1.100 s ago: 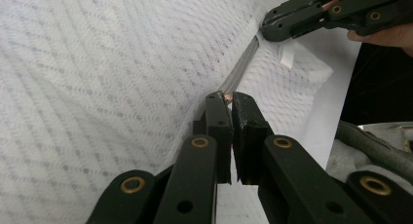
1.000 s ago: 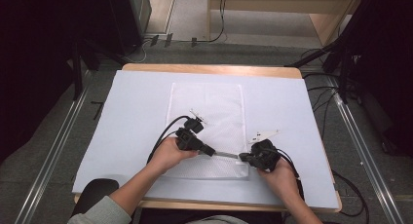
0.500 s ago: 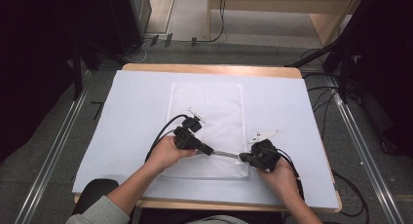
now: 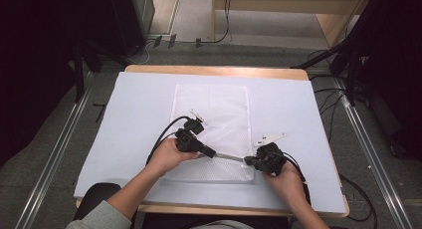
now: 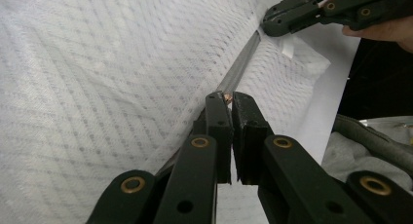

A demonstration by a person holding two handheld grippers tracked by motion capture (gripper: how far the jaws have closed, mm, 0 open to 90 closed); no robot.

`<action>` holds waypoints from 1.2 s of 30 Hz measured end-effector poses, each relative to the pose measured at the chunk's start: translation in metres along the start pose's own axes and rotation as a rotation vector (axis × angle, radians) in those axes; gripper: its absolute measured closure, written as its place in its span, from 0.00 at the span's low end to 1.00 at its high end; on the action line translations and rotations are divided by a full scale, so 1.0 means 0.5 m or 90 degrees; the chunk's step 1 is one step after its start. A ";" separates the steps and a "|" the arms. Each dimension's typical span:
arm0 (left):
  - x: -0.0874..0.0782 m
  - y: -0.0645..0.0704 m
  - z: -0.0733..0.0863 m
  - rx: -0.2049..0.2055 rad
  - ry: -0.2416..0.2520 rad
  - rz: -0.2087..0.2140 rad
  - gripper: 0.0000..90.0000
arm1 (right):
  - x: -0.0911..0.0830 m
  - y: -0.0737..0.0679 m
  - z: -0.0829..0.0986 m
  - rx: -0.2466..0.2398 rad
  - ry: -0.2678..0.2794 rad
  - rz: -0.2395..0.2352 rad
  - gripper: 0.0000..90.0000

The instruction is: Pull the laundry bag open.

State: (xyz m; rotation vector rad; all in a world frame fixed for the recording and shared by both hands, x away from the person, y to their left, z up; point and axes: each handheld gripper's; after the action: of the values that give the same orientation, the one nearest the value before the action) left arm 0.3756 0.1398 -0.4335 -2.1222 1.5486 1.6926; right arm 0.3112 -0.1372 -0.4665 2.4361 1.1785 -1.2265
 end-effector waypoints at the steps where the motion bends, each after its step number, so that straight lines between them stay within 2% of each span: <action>1: -0.003 -0.002 0.001 -0.007 0.007 0.001 0.98 | 0.000 0.000 0.000 0.000 0.000 0.000 1.00; 3: -0.006 -0.005 0.002 -0.015 0.012 0.011 0.98 | 0.000 0.000 0.000 0.002 -0.001 0.001 1.00; 5: -0.004 -0.001 0.003 -0.005 0.005 0.003 0.98 | 0.000 0.000 0.000 0.002 -0.001 0.000 1.00; 7: -0.006 -0.002 0.003 -0.006 0.003 0.008 0.98 | 0.000 0.001 0.000 0.001 -0.001 0.000 1.00; 8: -0.009 -0.003 0.003 -0.004 0.003 0.001 0.98 | 0.000 0.000 0.000 0.002 -0.001 0.000 1.00; 9: -0.010 -0.005 0.004 -0.012 0.004 0.010 0.98 | 0.000 0.001 0.000 0.002 -0.001 0.000 1.00; 10: -0.011 -0.005 0.005 -0.012 0.006 0.001 0.98 | 0.000 0.000 0.000 0.002 0.000 0.000 1.00; 15: -0.027 -0.010 0.011 -0.014 0.013 -0.003 0.98 | 0.000 0.001 0.000 0.005 0.000 0.000 1.00; 22: -0.040 -0.016 0.020 -0.020 0.019 0.005 0.98 | 0.000 0.001 0.000 0.002 0.001 -0.002 1.00; 36: -0.044 -0.021 0.029 -0.028 0.016 0.001 0.98 | 0.000 0.001 0.001 0.006 0.001 -0.001 1.00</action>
State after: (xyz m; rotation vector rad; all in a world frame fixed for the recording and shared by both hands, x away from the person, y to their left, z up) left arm 0.3740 0.1677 -0.4286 -2.1720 1.5345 1.7225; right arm 0.3113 -0.1379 -0.4666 2.4430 1.1786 -1.2348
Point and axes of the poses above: each handheld gripper's, and its own axes: x roughly forward along the jaws, z roughly out of its underside, y roughly to its right, and after that the axes turned 3 degrees about y, right-handed
